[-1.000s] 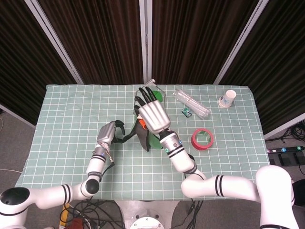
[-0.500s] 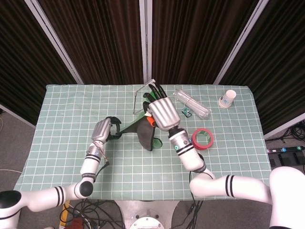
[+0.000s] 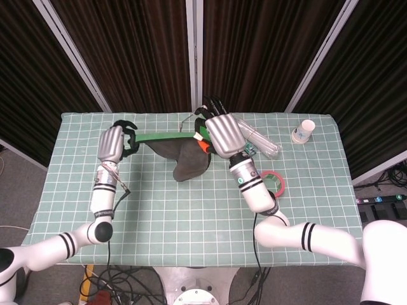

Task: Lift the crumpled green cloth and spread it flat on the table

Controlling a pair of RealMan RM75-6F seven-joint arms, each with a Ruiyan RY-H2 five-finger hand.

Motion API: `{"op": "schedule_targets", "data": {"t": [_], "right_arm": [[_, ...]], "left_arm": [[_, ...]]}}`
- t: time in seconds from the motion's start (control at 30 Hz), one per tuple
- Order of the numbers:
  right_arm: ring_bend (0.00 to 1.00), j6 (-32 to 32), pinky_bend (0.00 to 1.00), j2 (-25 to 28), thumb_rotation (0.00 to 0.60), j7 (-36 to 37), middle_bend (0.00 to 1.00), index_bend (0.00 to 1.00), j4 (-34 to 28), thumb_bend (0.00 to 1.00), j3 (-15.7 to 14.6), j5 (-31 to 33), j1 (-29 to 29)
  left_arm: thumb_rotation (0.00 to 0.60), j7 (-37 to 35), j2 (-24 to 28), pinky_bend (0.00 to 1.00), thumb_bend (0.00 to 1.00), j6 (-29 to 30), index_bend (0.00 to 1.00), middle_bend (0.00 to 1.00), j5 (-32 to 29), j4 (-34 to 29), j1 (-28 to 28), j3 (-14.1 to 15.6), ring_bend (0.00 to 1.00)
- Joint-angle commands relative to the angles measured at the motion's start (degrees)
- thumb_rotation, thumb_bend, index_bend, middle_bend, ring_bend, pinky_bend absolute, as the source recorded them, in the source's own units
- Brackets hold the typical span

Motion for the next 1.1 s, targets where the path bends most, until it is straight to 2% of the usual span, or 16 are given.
{"op": "schedule_targets", "data": {"t": [0.03, 0.17, 0.27, 0.57, 0.9, 1.1], "right_arm": [[0.01, -1.5, 0.0, -2.0, 0.6, 4.0, 0.28, 0.74, 4.8, 0.66, 0.9, -1.7, 1.7], [0.01, -2.6, 0.0, -3.1, 0.6, 7.3, 0.28, 0.74, 8.0, 0.66, 0.2, -3.6, 2.2], [0.01, -3.0, 0.0, -4.0, 0.6, 9.9, 0.28, 0.74, 10.0, 0.65, -1.5, -6.0, 1.8], [0.02, -4.9, 0.0, -3.1, 0.6, 16.0, 0.28, 0.74, 11.0, 0.65, -9.2, -14.5, -1.2], [0.02, -4.3, 0.0, -1.4, 0.6, 19.2, 0.28, 0.74, 6.6, 0.64, -15.0, -21.1, -4.7], [0.02, -4.8, 0.0, -0.2, 0.6, 19.7, 0.29, 0.74, 4.6, 0.64, -18.5, -24.6, -6.3]], "left_arm": [[0.6, 0.3, 0.0, 0.33, 0.51, 0.1, 0.73, 0.39, -1.1, 3.9, -1.6, -2.2, 0.22], [0.6, -0.5, 0.4, 0.33, 0.51, 0.7, 0.73, 0.39, -0.7, 5.8, -1.7, -2.7, 0.22], [0.6, -1.2, 1.0, 0.33, 0.51, 1.8, 0.73, 0.39, 1.0, 5.1, -0.4, -1.3, 0.22], [0.6, -1.6, 3.6, 0.33, 0.5, 6.0, 0.73, 0.39, 10.8, -2.6, 6.4, 9.1, 0.22], [0.6, 0.7, 6.4, 0.33, 0.48, 8.4, 0.73, 0.39, 18.7, -9.4, 10.7, 16.7, 0.22], [0.6, 2.4, 7.7, 0.33, 0.47, 8.3, 0.73, 0.39, 22.2, -12.3, 12.2, 20.0, 0.22]]}}
